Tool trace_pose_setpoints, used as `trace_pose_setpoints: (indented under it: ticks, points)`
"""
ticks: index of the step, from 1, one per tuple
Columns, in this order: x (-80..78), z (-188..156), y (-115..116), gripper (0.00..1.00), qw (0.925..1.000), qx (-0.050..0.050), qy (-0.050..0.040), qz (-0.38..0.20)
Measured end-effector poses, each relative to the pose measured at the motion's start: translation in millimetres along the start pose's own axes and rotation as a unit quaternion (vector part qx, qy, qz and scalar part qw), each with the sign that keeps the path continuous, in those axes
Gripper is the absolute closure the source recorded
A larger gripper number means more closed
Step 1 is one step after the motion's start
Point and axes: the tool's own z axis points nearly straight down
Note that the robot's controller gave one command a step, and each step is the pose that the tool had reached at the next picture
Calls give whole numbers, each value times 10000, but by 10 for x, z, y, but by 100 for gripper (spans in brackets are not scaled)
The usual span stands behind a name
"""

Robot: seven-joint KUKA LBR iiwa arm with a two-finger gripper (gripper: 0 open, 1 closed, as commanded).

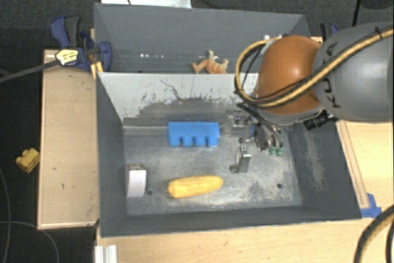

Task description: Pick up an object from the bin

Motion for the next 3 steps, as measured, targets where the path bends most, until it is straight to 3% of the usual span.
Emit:
trace_pose_setpoints:
  ticks: [1, 2, 3]
  points:
    - [219, 179, 108, 0, 9998, 9, -39, -186]
    - [496, 652, 576, 0, 9992, 2, -2, -392]
    - [483, 1027, 1121, 100, 9985, -23, -61, -543]
